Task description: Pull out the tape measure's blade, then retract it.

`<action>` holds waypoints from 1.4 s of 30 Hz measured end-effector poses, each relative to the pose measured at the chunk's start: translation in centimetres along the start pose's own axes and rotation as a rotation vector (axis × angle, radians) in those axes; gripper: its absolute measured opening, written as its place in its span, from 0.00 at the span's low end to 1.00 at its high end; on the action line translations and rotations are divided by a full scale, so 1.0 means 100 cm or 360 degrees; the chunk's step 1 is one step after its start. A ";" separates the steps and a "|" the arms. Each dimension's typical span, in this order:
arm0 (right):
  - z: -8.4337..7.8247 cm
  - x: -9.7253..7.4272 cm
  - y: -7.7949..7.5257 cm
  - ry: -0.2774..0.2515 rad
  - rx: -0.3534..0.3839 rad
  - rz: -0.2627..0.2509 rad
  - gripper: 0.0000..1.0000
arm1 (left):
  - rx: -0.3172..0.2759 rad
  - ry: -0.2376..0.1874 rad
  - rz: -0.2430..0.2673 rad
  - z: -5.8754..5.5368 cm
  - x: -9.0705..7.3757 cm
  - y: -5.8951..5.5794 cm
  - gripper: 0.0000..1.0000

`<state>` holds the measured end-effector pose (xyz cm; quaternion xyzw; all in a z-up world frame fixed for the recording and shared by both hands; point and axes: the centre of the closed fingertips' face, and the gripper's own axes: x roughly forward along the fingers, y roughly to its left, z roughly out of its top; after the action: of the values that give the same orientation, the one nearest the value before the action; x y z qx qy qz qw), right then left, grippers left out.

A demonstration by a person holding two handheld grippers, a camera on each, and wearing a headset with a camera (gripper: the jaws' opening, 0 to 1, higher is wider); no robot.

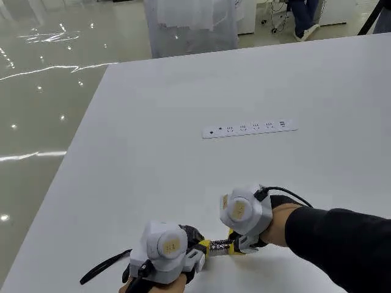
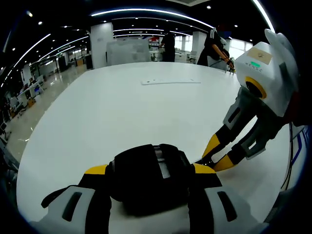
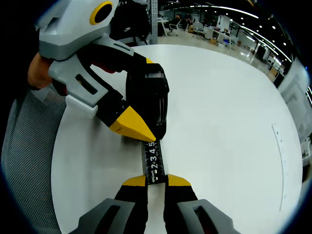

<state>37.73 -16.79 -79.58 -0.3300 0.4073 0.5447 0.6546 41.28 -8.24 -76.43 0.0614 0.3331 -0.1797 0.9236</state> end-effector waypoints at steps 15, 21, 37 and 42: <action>0.005 0.002 -0.001 -0.0037 0.0012 -0.0006 0.06 | -0.0029 -0.0013 -0.0014 0.001 0.000 0.001 0.59; 0.007 0.003 -0.001 -0.0052 0.0029 -0.0012 0.06 | -0.0038 -0.0022 -0.0026 0.001 -0.001 0.001 0.59; 0.021 0.009 0.001 -0.0122 0.0059 -0.0022 0.06 | -0.0047 -0.0028 -0.0029 0.001 -0.001 0.000 0.59; 0.026 0.011 0.001 -0.0127 0.0048 -0.0017 0.06 | -0.0049 -0.0025 -0.0032 0.001 -0.001 0.000 0.59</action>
<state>38.12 -14.03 -79.42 -0.3002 0.3873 0.5479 0.6780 41.26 -8.20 -76.26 0.0422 0.3292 -0.1844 0.9251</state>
